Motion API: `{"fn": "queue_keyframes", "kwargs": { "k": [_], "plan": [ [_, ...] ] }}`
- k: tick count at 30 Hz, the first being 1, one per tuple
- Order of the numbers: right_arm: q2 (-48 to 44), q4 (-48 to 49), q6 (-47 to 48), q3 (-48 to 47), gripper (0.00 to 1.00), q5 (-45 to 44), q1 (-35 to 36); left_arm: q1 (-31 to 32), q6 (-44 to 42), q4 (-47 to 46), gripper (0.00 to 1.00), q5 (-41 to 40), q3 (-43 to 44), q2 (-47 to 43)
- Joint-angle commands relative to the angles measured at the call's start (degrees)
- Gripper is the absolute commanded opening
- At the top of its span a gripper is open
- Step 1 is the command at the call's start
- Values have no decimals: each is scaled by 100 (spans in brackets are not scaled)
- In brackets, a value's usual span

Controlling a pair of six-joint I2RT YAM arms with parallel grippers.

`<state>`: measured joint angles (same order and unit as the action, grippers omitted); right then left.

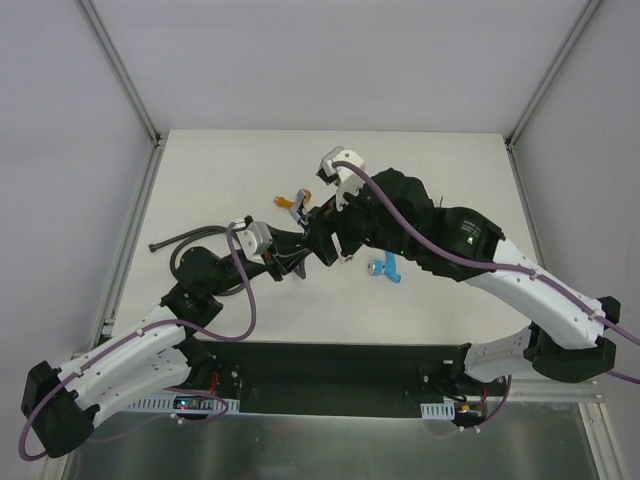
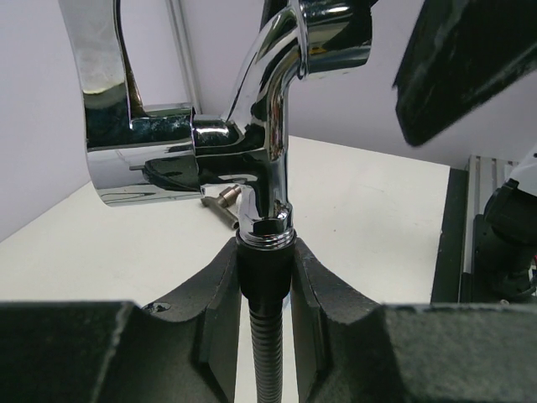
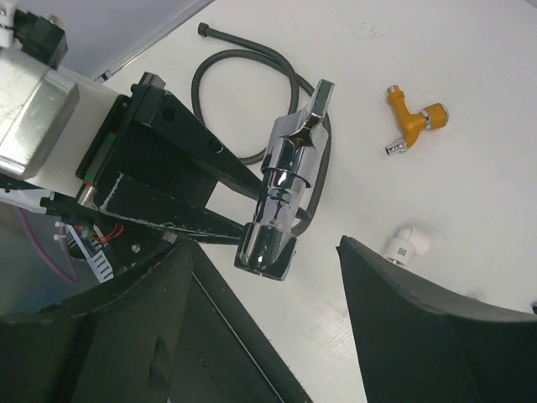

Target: Install the water faucets

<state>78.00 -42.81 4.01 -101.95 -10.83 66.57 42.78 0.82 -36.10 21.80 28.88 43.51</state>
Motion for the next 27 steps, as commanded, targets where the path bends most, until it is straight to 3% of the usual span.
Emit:
{"fn": "queue_keyframes", "kwargs": {
  "k": [1,6,14,27],
  "plan": [
    [-372,238,572,219,75,353,-21,37,50,-425,0,535,372,-97],
    [-1084,396,1198,728,83,1028,-240,37,199,-425,0,1123,504,-79],
    [-2200,1134,2428,1661,84,3077,-653,37,410,-433,0,1801,697,53],
    [-1806,1143,3712,1495,75,4896,-1216,37,463,-319,0,2372,864,211]
  ]
}}
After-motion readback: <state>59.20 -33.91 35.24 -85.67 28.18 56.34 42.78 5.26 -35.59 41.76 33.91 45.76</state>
